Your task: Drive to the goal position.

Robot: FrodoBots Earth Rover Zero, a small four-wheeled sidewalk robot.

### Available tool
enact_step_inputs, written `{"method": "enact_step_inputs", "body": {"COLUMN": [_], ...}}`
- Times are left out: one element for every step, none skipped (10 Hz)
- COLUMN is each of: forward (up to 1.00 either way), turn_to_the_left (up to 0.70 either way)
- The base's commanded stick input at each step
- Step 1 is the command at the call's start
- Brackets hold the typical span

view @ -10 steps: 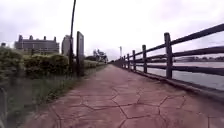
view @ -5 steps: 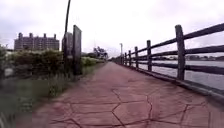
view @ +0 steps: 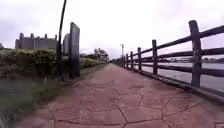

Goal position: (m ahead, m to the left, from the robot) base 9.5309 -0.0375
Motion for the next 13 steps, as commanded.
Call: {"method": "enact_step_inputs", "body": {"forward": [1.0,1.0,1.0,1.0,1.0,1.0,1.0,1.0,1.0,1.0,1.0,1.0,1.0], "turn_to_the_left": [-0.3,-0.39,-0.4,0.0,0.0,0.0,0.0,0.0,0.0,0.0,0.0,0.0,0.0]}}
